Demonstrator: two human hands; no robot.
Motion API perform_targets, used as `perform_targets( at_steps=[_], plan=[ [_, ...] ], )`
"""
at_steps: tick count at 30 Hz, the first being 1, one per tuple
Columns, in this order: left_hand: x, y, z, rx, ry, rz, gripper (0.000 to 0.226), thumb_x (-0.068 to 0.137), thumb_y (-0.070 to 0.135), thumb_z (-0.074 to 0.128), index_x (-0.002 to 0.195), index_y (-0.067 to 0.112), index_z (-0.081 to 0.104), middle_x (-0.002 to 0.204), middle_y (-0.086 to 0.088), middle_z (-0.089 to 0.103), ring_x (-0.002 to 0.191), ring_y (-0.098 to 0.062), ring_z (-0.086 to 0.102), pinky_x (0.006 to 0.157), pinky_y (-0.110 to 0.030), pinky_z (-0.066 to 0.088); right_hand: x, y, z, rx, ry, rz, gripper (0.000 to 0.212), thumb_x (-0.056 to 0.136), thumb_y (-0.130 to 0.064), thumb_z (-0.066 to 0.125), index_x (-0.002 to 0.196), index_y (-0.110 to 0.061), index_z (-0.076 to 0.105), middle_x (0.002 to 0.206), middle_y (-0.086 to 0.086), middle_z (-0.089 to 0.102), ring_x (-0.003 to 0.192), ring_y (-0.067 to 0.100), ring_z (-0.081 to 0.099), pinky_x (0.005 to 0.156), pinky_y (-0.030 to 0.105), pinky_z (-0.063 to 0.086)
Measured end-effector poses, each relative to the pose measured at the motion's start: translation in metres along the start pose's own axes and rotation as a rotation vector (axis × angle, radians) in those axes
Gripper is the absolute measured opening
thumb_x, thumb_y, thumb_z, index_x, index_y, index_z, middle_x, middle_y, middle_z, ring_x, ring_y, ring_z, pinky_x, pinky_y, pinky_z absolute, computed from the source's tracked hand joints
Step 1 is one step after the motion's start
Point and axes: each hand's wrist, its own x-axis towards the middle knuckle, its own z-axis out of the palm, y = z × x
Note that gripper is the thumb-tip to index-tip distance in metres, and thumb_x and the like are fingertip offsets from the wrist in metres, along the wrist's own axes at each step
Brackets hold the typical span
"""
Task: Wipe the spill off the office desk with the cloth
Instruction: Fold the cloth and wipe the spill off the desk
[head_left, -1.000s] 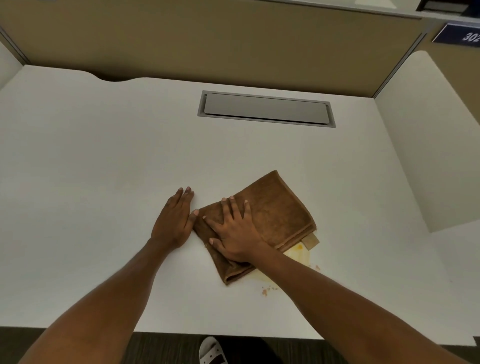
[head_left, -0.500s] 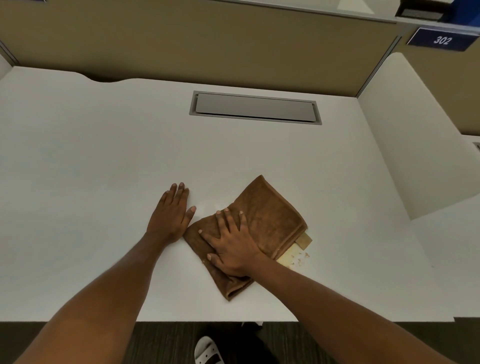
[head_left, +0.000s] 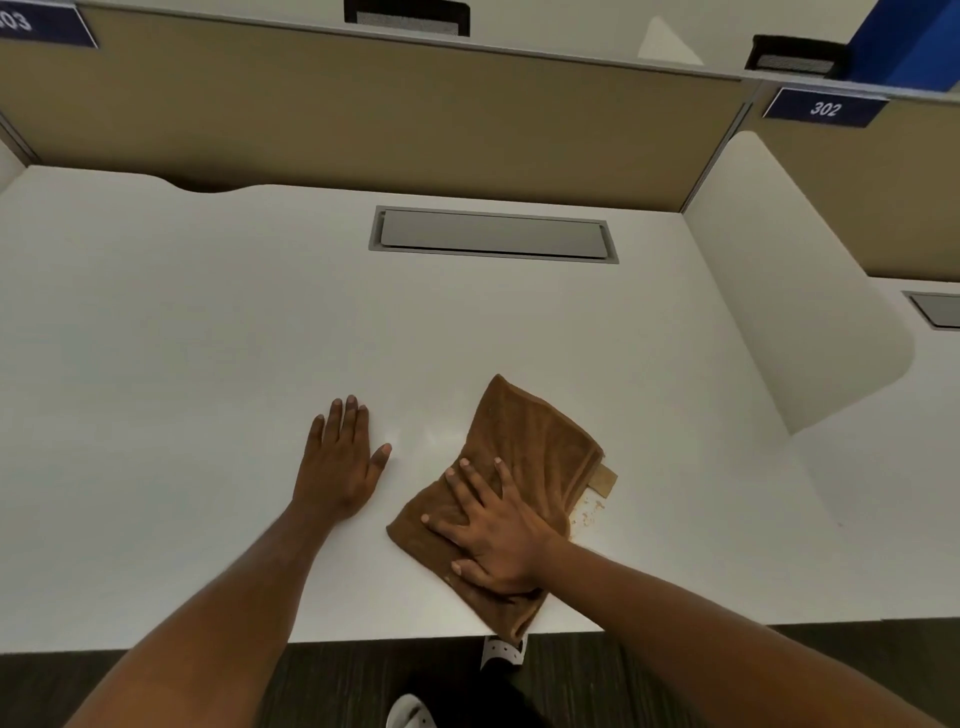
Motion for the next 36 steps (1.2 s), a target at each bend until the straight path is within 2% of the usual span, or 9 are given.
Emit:
perform_targets(
  at_steps=[5,11,21,25,29,31,33,34,36],
  plan=[
    [-0.011,0.009,0.004,-0.004,0.012,-0.032,0.096,0.084,0.064,-0.016,0.148,0.0,0.017,0.158,-0.021,0.014,0.147,-0.035,0.007,0.119,-0.049,0.009,-0.022,0.015,-0.003,-0.055,-0.045,-0.091,0.063,0.093,-0.061,0.024,0.15,-0.037,0.011,0.158,0.024,0.003,0.145,0.041,-0.01,0.107,0.071,-0.004],
    [-0.026,0.017,0.008,-0.011,0.024,-0.029,0.093,0.086,0.063,-0.013,0.148,0.001,0.019,0.157,-0.022,0.015,0.146,-0.037,0.008,0.118,-0.051,0.009,-0.05,0.04,-0.005,-0.115,-0.094,-0.155,0.064,0.092,-0.059,0.026,0.15,-0.036,0.011,0.158,0.024,0.003,0.146,0.039,-0.01,0.108,0.071,-0.001],
    [-0.03,0.018,0.009,-0.016,0.027,-0.028,0.093,0.087,0.062,-0.013,0.148,0.001,0.022,0.157,-0.022,0.014,0.146,-0.038,0.007,0.118,-0.052,0.011,-0.113,0.107,-0.02,-0.188,-0.257,-0.136,0.064,0.091,-0.056,0.035,0.149,-0.04,0.014,0.159,0.02,0.009,0.147,0.034,-0.001,0.109,0.066,-0.002],
    [-0.03,0.019,0.009,-0.011,0.029,-0.027,0.093,0.086,0.062,-0.015,0.148,0.002,0.02,0.158,-0.021,0.012,0.146,-0.037,0.006,0.118,-0.052,0.01,-0.126,0.112,-0.022,-0.153,-0.248,-0.097,0.054,0.094,-0.055,0.03,0.146,-0.042,0.022,0.159,0.017,0.012,0.147,0.032,-0.001,0.109,0.064,-0.004],
    [-0.03,0.02,0.006,-0.005,0.029,-0.023,0.093,0.087,0.061,-0.013,0.147,0.0,0.024,0.156,-0.023,0.017,0.145,-0.039,0.01,0.117,-0.053,0.013,-0.122,0.085,-0.02,-0.02,-0.141,0.138,0.057,0.094,-0.066,0.018,0.143,-0.038,0.027,0.16,0.012,0.012,0.147,0.029,-0.01,0.116,0.058,-0.001],
    [-0.03,0.021,0.005,-0.009,0.023,-0.022,0.093,0.088,0.061,-0.012,0.146,-0.001,0.027,0.156,-0.023,0.019,0.145,-0.04,0.012,0.117,-0.054,0.015,-0.12,0.072,-0.013,0.092,-0.077,0.362,0.076,0.091,-0.072,0.015,0.151,-0.024,0.012,0.161,0.009,-0.004,0.146,0.024,-0.02,0.119,0.048,-0.005],
    [-0.03,0.022,0.005,-0.01,0.023,-0.023,0.092,0.089,0.061,-0.01,0.145,-0.001,0.028,0.155,-0.024,0.021,0.144,-0.04,0.014,0.116,-0.054,0.016,-0.117,0.058,-0.003,0.121,-0.099,0.47,0.092,0.088,-0.075,0.009,0.151,-0.011,-0.011,0.157,0.012,-0.023,0.143,0.025,-0.028,0.118,0.041,-0.015],
    [-0.03,0.022,0.004,-0.01,0.02,-0.025,0.092,0.089,0.061,-0.009,0.145,-0.001,0.028,0.155,-0.023,0.021,0.144,-0.04,0.014,0.116,-0.054,0.016,-0.113,0.052,0.001,0.085,-0.112,0.485,0.094,0.087,-0.075,0.007,0.149,-0.007,-0.016,0.155,0.015,-0.026,0.142,0.029,-0.029,0.116,0.04,-0.018],
    [-0.03,0.022,0.004,-0.01,0.017,-0.028,0.091,0.089,0.061,-0.009,0.145,-0.001,0.028,0.155,-0.023,0.021,0.145,-0.04,0.013,0.117,-0.053,0.016,-0.108,0.046,0.006,0.028,-0.109,0.517,0.095,0.089,-0.072,0.011,0.148,0.0,-0.008,0.156,0.022,-0.014,0.144,0.035,-0.019,0.116,0.043,-0.011]
  ],
)
